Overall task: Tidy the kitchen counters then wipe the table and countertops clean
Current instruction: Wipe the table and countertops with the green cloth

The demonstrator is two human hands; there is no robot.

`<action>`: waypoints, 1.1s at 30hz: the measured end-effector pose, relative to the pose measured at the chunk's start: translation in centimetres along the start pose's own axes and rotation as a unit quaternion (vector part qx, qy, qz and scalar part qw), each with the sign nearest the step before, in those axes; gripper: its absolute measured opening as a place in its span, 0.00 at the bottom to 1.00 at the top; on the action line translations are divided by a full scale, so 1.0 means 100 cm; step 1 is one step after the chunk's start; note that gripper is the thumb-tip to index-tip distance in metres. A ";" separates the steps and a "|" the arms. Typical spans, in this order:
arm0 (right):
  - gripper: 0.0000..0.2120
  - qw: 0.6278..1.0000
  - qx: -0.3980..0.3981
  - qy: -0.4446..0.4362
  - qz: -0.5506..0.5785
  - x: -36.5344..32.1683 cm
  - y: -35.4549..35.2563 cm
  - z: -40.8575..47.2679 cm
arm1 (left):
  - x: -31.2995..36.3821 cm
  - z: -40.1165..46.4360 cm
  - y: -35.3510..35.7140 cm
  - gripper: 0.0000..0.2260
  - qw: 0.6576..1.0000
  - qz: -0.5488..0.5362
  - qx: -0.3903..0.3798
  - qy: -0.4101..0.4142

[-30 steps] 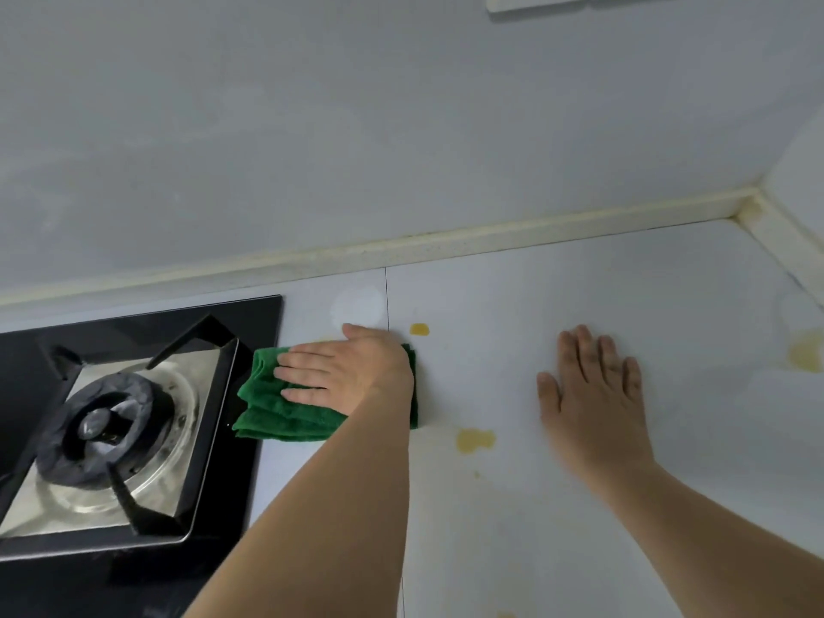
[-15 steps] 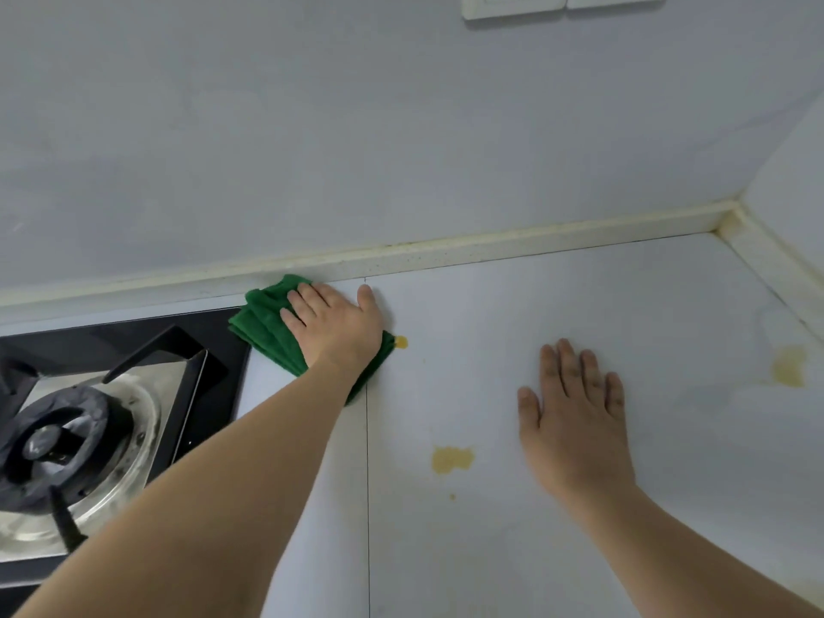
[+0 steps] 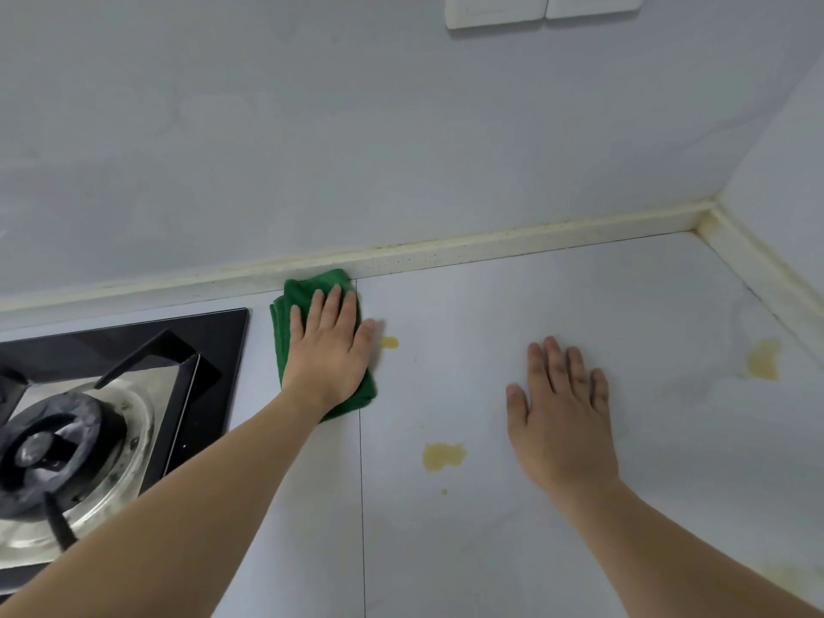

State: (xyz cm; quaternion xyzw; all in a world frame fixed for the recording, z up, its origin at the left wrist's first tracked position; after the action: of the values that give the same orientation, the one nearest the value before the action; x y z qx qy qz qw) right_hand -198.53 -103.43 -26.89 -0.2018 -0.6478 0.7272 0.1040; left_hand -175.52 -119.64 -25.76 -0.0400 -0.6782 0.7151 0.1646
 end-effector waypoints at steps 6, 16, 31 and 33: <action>0.37 1.000 0.005 0.003 0.001 0.000 0.001 0.001 | -0.011 0.012 -0.004 0.31 0.990 -0.002 0.029 -0.140; 0.37 1.000 0.013 -0.001 -0.002 -0.001 0.000 0.001 | 0.005 0.012 0.003 0.28 0.999 0.013 -0.005 -0.029; 0.33 0.999 0.034 0.007 -0.019 0.000 0.004 0.000 | 0.010 0.014 0.003 0.29 0.999 0.020 -0.013 -0.023; 0.33 0.999 0.034 0.008 -0.019 0.001 0.004 0.001 | 0.013 0.015 0.004 0.29 0.999 0.025 -0.013 -0.022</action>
State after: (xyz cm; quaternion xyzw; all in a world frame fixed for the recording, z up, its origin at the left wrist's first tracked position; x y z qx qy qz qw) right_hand -198.59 -103.51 -27.29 -0.1911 -0.6255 0.7452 0.1298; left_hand -177.21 -120.67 -25.79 -0.0432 -0.6896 0.7108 0.1316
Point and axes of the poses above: each hand's wrist, its own z-axis towards the middle knuckle, its own y-axis out of the palm, x = y × z, the point moved 7 cm from there along z, towards the middle knuckle, and after that the axes turned 6 degrees about x, right-handed, at the moved point
